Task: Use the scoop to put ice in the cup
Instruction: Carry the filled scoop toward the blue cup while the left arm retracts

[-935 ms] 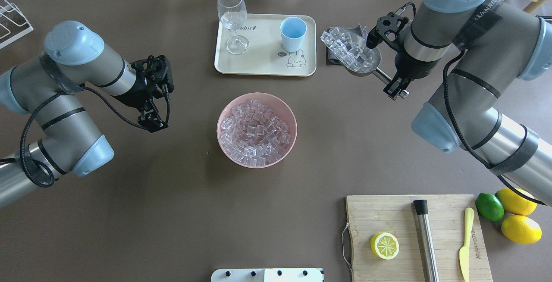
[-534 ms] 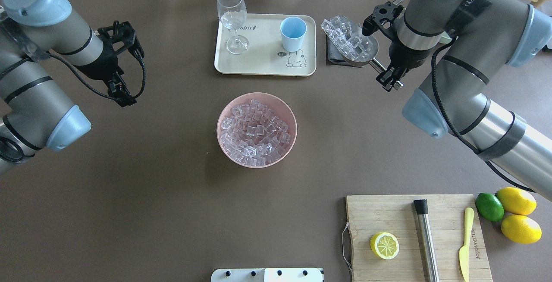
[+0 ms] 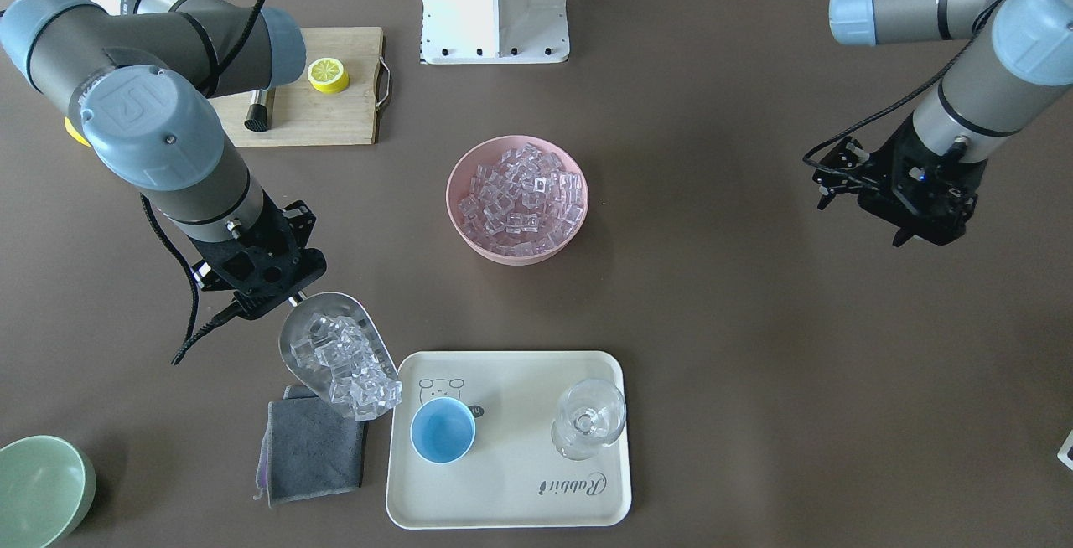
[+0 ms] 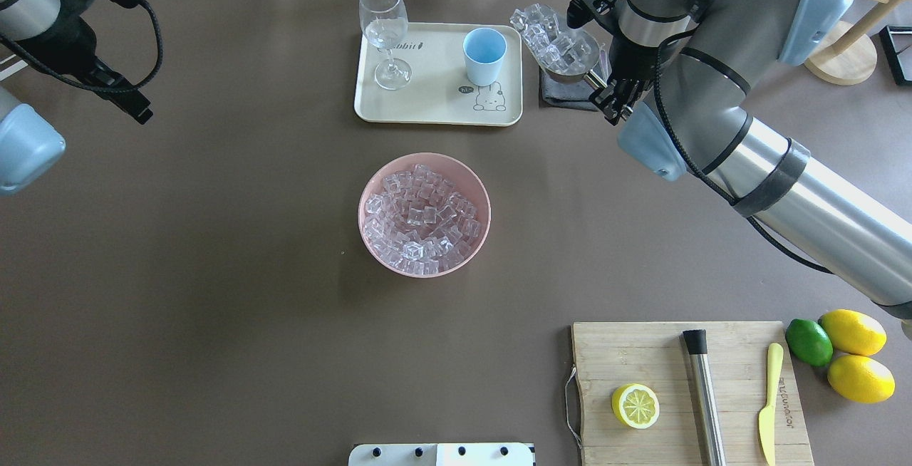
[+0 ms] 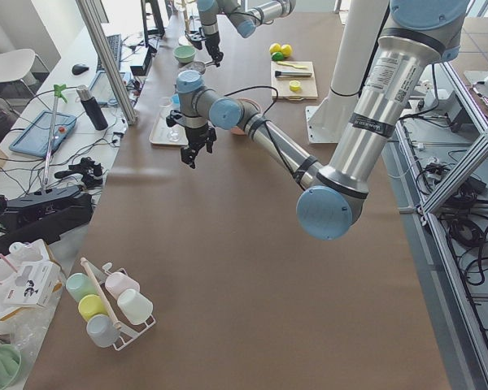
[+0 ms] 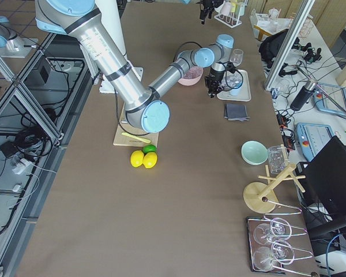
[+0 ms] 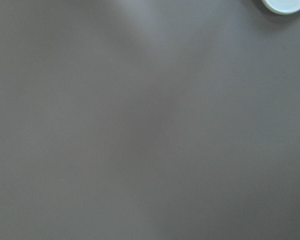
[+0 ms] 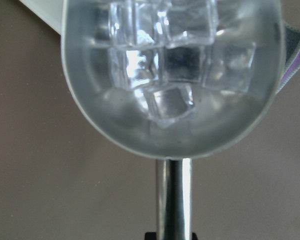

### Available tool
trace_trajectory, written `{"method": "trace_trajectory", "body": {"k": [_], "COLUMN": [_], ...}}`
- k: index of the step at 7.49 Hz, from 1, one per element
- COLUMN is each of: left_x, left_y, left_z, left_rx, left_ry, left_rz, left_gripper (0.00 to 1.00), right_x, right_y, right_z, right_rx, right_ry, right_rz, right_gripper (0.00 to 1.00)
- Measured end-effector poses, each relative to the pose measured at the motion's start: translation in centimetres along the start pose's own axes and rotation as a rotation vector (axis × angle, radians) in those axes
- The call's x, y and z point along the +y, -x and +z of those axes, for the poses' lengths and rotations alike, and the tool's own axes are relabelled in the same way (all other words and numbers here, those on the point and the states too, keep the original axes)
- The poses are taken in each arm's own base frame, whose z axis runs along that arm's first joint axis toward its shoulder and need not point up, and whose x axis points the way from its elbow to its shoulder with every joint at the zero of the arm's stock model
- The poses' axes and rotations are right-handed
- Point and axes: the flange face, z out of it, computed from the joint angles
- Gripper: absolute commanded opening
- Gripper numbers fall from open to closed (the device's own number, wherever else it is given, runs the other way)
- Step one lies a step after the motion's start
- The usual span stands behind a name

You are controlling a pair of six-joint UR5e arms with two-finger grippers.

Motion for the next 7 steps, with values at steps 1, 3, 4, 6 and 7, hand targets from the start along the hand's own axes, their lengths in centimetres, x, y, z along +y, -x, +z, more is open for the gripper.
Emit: {"method": "trace_trajectory", "body": {"k": [1, 3, 4, 6, 7], "left_x": [0.9, 3.3, 4.8, 8.1, 10.0], "left_y": [2.9, 9.7, 13.8, 20.4, 23.2], "left_z": [-1.3, -0.8, 0.0, 1.1, 1.3], "left_rx": [-0.01, -0.031, -0.03, -0.026, -0.028], "left_ry": [0.019, 0.077, 0.104, 0.118, 0.11], "left_rz": [-0.094, -0.252, -0.332, -0.438, -0.466], "left_gripper": [0.99, 0.99, 0.99, 0.99, 0.99], "right_x": [-1.6, -4.0, -4.5, -5.2, -6.1], "right_y": [0.1, 0.4, 0.4, 0.9, 1.3], "right_z": [-0.1, -0.1, -0.1, -0.5, -0.8], "right_rx": [0.001, 0.001, 0.0, -0.009, -0.011], "right_ry": [0.006, 0.02, 0.025, 0.054, 0.089], "right_rz": [0.002, 0.007, 0.007, -0.007, -0.027], "right_gripper": [0.0, 0.0, 0.0, 0.0, 0.0]}}
